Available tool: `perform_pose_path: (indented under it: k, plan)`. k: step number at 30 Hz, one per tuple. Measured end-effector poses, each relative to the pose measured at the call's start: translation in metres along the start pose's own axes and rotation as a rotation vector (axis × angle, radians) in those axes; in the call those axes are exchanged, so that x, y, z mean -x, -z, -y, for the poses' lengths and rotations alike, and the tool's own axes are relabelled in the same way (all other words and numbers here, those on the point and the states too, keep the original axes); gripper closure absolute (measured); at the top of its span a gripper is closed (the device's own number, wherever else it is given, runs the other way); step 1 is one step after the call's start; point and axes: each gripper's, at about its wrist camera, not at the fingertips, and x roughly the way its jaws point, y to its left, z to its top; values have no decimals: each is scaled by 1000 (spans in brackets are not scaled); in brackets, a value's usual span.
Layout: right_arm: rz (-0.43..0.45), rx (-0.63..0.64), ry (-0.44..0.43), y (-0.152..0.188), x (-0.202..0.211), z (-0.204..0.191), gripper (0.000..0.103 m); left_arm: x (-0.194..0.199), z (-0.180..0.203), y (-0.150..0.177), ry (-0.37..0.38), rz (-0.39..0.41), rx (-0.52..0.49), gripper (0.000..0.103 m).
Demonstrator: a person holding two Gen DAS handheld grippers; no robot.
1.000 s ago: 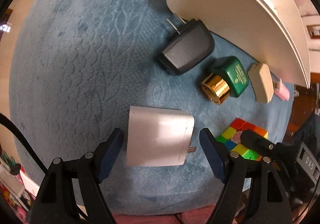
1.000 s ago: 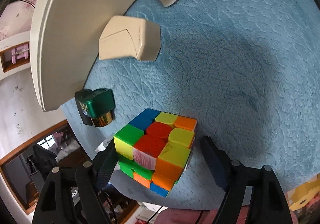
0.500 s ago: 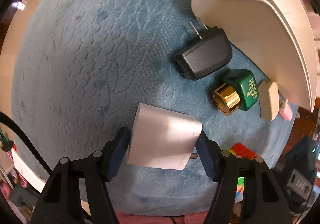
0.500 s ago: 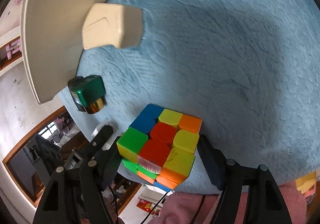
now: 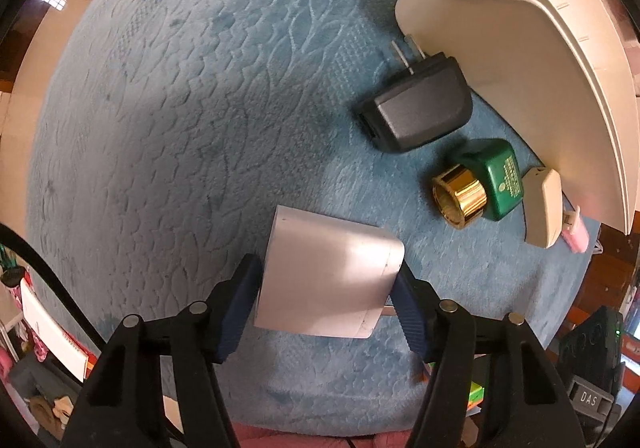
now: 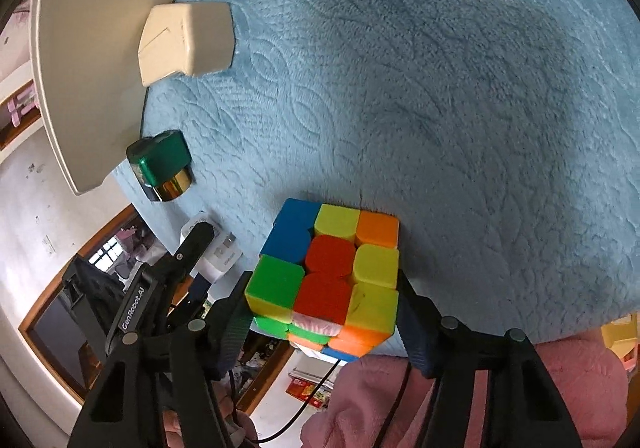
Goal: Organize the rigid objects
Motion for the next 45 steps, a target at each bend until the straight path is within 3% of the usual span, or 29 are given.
perform_pose_path:
  k: [16,27,36,45]
  plan:
    - [24,-8,101,41,-31,-17,41,3,-32,46,44,-58,-78,40]
    - [36,7,127,72,-47,-54,41,24,-81,53,6,-98,-190,40]
    - [76,96,134,87,-38,-106,41,60,-117,27,-27,-100,-290,40]
    - [183,197,156,98,11,-149,41,106,-99,-25,-51,-57,-416,40]
